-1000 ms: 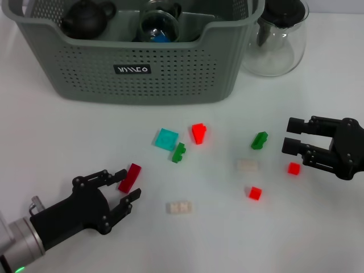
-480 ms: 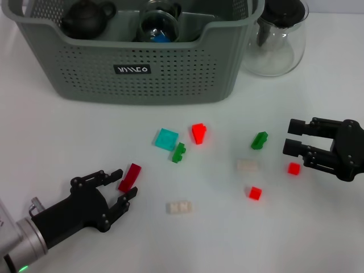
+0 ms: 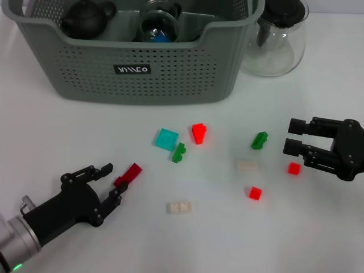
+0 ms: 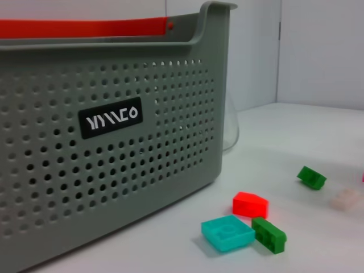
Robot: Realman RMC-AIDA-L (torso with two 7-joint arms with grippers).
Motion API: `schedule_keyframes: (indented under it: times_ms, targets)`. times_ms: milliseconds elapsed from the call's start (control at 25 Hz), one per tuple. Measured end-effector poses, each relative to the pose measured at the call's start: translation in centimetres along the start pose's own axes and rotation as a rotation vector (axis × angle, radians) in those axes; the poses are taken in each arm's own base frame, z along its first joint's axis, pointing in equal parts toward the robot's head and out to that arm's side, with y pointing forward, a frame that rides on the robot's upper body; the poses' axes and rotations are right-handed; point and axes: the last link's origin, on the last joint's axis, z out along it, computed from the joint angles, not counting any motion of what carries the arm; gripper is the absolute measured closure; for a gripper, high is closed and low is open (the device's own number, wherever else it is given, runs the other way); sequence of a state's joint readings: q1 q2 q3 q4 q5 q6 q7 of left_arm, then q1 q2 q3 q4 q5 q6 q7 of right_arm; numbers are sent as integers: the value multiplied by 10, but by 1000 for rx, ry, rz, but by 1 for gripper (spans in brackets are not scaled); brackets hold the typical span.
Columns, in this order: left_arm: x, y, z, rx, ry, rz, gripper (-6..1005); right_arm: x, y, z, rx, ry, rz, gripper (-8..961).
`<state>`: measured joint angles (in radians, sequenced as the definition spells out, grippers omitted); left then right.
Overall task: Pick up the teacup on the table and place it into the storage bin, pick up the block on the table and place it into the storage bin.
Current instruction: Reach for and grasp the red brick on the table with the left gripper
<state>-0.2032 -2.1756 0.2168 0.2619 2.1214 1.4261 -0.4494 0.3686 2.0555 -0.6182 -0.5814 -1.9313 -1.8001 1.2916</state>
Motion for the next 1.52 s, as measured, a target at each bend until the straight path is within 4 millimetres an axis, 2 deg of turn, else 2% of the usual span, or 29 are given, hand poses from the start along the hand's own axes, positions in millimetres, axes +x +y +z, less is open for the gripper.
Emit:
schedule_keyframes:
  times_ms: [640,1520]
  targets:
    - [0,4,4,-26,-5,-11,632,0,0,0,1,1,-1,418]
    - [-1,2,7,-23,-17,-67,747,0,0,0,0,2,1,419]
